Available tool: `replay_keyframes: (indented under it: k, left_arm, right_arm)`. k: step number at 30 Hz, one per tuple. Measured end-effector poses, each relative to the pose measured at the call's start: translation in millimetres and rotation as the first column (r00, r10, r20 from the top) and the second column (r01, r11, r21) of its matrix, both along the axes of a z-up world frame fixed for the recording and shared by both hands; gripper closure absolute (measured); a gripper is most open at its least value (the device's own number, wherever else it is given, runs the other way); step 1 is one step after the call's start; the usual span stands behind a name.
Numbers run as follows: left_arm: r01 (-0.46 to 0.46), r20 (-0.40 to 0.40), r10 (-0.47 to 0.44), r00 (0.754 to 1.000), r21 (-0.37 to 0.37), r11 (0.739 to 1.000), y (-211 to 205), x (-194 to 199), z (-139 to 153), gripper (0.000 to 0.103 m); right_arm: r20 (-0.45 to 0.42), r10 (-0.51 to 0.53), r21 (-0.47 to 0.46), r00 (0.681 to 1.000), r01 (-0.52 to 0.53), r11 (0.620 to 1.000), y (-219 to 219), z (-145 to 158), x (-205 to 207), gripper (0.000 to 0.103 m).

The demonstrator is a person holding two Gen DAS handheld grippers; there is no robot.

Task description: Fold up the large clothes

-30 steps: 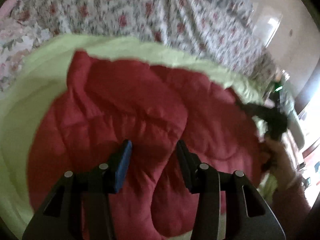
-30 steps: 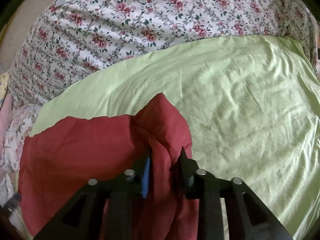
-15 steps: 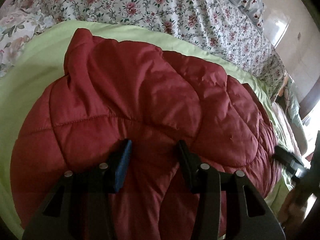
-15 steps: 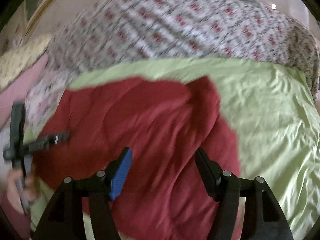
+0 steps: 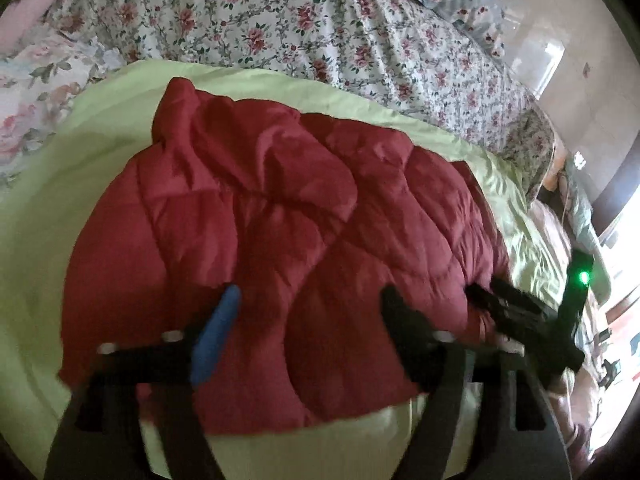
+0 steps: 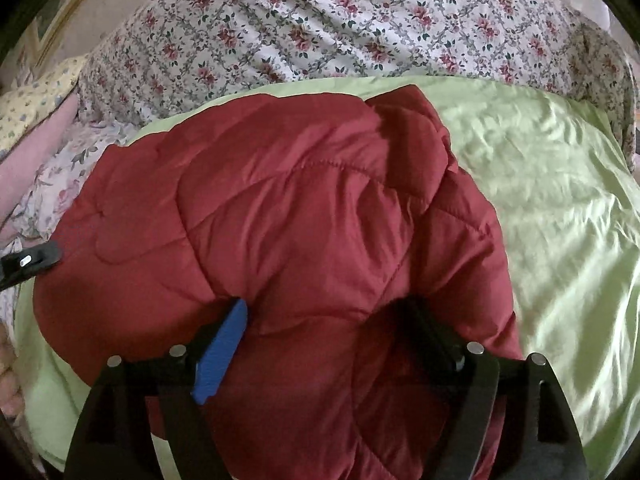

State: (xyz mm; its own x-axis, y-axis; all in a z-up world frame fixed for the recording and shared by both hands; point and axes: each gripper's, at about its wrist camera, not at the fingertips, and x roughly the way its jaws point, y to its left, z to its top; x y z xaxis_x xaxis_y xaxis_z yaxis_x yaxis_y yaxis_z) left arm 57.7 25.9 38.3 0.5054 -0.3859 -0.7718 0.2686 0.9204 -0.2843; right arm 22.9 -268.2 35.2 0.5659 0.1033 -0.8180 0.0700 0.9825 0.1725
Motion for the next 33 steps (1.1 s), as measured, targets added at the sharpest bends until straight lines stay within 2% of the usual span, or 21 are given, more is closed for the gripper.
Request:
replay_keyframes:
  k: [3, 5, 10, 15, 19, 23, 27, 33]
  left_arm:
    - [0.001, 0.002, -0.001, 1.000, 0.083, 0.997, -10, -9, -4, 0.020]
    - [-0.002, -0.001, 0.002, 1.000, 0.171, 0.985, -21, -9, -15, 0.020]
    - [-0.020, -0.005, 0.021, 1.000, 0.232, 0.973, -32, -1, -27, 0.018]
    - [-0.031, -0.001, 0.032, 0.999, 0.217, 0.976, -30, 0, -26, 0.017]
    - [-0.056, 0.009, 0.055, 0.998, 0.166, 0.985, -19, -3, -16, 0.017]
    - [-0.115, 0.013, 0.114, 0.993, 0.170, 0.979, -1, 7, -16, 0.017]
    - [-0.163, -0.003, 0.166, 0.986, 0.186, 0.969, 12, 33, -28, 0.017]
    - [-0.201, -0.003, 0.206, 0.979, 0.205, 0.958, 13, 59, -40, 0.009]
  right_arm:
    - [-0.003, -0.003, 0.002, 1.000, 0.003, 1.000, 0, 1, 1, 0.021]
    - [-0.006, -0.004, 0.001, 1.000, 0.004, 1.000, 1, 1, 1, 0.021]
    - [-0.001, -0.013, 0.006, 1.000, 0.013, 1.000, 6, 18, -8, 0.021]
    - [0.060, 0.059, 0.022, 0.996, -0.061, 0.998, 29, 41, -19, 0.021]
    - [0.041, 0.143, 0.017, 0.989, -0.143, 0.990, 52, 41, -14, 0.020]
    - [0.006, 0.201, -0.032, 0.980, -0.200, 0.979, 68, 31, -3, 0.020]
    - [-0.011, 0.174, -0.047, 0.985, -0.175, 0.983, 61, 24, 19, 0.020]
    - [-0.012, 0.026, -0.036, 1.000, -0.027, 0.999, 22, 6, 51, 0.020]
